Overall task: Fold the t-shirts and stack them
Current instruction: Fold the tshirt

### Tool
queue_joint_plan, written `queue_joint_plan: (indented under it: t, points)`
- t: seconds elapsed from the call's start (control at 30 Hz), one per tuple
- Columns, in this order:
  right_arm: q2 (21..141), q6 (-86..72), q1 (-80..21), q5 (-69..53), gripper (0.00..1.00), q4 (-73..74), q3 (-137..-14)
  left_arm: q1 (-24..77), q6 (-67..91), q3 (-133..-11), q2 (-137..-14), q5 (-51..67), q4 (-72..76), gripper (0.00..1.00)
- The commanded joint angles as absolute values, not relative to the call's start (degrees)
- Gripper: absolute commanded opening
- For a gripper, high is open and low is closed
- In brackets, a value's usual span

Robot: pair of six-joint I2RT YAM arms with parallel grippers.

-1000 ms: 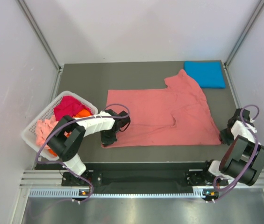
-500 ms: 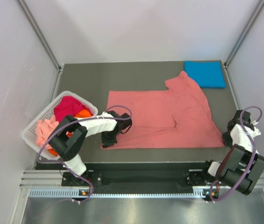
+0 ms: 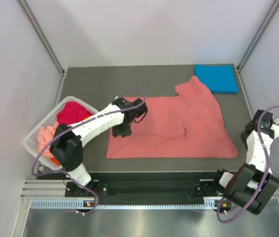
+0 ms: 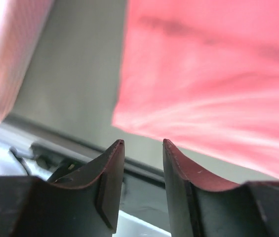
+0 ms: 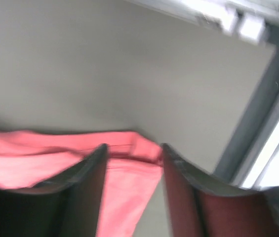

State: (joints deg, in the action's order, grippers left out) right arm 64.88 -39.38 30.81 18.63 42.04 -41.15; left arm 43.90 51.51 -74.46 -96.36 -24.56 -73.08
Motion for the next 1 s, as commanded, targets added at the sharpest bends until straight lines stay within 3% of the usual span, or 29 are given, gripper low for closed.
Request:
queue_joint_plan:
  t: [0.0, 0.2, 0.23, 0.37, 0.6, 0.97]
  points:
    - [58.5, -35.3, 30.4, 17.0, 0.52, 38.2, -46.7, 42.3, 45.5, -84.6, -93.2, -26.6, -76.0, 0.42]
    - [58.3, -33.5, 26.7, -0.6, 0.56, 22.1, -49.9, 30.3, 35.6, -93.2, -97.7, -18.9, -64.8, 0.41]
    - [60.5, -33.9, 24.5, -6.3, 0.57, 19.2, -50.3, 29.0, 32.7, -93.6, -98.3, -18.7, -62.7, 0.41]
    - [73.4, -32.0, 16.4, -10.3, 0.57, 9.8, -59.5, 21.5, 26.5, -96.5, -103.5, -14.6, -52.1, 0.45]
    - [101.2, -17.7, 8.0, -23.1, 0.54, 10.9, -83.7, 15.4, 21.0, -104.8, -115.6, -9.4, -46.0, 0.45]
    - [123.9, -8.6, 7.2, -29.4, 0.52, 17.3, -107.7, 12.3, 18.0, -109.2, -125.8, -7.3, -37.5, 0.43]
